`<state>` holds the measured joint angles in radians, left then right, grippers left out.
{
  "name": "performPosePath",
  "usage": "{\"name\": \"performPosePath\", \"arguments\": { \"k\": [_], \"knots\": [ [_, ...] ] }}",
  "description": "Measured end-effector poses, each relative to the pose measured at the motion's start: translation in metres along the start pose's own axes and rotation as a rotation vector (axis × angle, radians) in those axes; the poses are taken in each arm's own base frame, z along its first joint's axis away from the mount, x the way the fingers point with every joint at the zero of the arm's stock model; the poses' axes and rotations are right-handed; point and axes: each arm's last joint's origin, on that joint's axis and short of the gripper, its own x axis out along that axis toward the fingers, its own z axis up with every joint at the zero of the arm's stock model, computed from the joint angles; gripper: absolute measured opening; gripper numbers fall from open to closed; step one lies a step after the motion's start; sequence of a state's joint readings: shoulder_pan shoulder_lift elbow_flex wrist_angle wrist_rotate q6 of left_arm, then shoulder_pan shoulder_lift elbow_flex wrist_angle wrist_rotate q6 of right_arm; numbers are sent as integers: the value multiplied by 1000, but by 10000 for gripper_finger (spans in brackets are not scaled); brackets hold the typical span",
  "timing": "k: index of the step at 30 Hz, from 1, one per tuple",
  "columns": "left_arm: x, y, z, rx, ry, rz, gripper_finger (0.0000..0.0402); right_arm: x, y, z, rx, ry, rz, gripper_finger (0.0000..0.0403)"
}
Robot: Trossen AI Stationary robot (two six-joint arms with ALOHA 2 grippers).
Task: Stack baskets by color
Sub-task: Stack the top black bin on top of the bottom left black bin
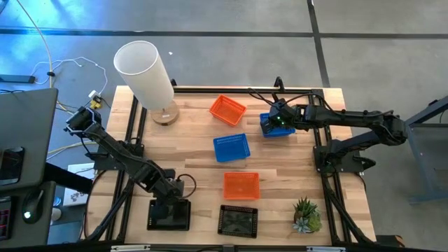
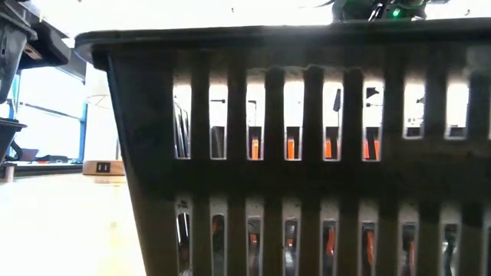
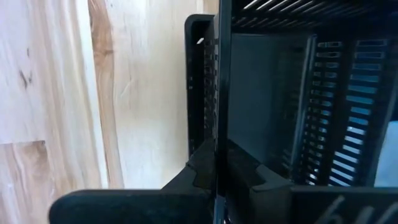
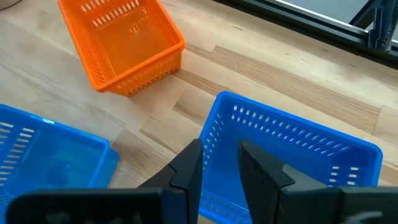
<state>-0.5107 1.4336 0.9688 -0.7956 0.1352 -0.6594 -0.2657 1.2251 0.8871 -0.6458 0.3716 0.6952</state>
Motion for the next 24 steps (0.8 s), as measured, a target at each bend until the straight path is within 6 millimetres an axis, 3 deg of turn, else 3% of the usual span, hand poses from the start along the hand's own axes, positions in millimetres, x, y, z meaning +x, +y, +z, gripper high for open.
{"name": "performPosePath", "arguments": {
  "k": [11,24],
  "knots": [
    [15,5,3,-8,67,43,20,0,0,0,-5,0,0,89],
    [14,9,6,-11,84,6,112,-2,6,-3,-54,-4,40,89]
  ]
}}
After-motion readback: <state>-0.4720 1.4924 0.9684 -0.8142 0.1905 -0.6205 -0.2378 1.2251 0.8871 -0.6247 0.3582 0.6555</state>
